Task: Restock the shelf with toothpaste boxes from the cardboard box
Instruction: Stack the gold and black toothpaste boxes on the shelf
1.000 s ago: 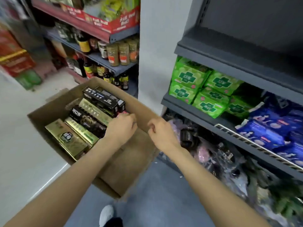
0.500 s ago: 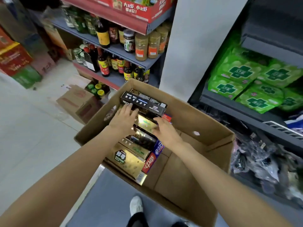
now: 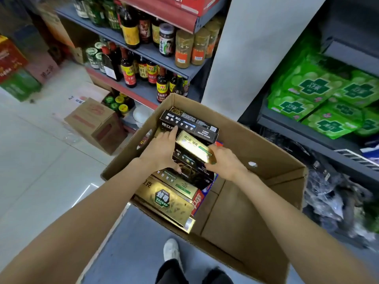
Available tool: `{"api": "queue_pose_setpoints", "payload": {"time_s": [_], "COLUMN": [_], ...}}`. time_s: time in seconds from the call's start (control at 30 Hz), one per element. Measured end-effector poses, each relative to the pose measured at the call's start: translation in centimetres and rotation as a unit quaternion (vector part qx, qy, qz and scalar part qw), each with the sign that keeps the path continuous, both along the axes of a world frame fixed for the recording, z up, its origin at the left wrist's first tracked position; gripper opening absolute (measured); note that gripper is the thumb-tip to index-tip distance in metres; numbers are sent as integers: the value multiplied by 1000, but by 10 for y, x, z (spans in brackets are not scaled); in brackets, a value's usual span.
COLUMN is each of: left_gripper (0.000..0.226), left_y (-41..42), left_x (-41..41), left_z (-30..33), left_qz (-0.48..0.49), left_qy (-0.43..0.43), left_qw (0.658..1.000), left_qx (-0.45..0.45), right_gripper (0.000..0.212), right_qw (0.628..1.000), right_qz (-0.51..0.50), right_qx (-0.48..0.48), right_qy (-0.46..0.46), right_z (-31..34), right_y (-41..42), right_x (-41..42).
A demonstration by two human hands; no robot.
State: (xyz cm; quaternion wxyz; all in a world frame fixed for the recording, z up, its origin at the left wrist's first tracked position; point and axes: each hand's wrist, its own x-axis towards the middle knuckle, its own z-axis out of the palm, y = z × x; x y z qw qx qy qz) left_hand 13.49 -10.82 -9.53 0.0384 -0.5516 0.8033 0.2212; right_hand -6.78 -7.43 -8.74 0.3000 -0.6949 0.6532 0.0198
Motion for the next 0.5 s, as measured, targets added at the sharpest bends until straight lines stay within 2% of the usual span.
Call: {"api": "queue_pose_setpoints", "payload": {"time_s": [0.1,0.23,0.33,0.4,0.5], "left_gripper": [96,64,59,57,56], "left_y": [-1,-7,-10,-10,-7], "left_x": [-6,-31,-64,-89,-132], "left_z": [10,34,56,69,85], "left_qz": [-30,-18,-17,-19,18], "left_qy": [44,123,167,171,183], "left_qw": [999,992,984,981,977], "left_qx": [-10,-17,-56,-89,-109], "right_gripper": [47,28,14,18,20], "right_qw": [997,974,943,918,846], "right_qz": [-66,-184,-259,-312,-413], "right_qx": [-27,-54,-76,-100,-104], "right_qy": [-40,-117,-193,-225,-321], "right_z": [16,34,45,53,68], "right_y": [14,36,45,47,49], "right_x": [-25,-59,-83,-102,-140]}}
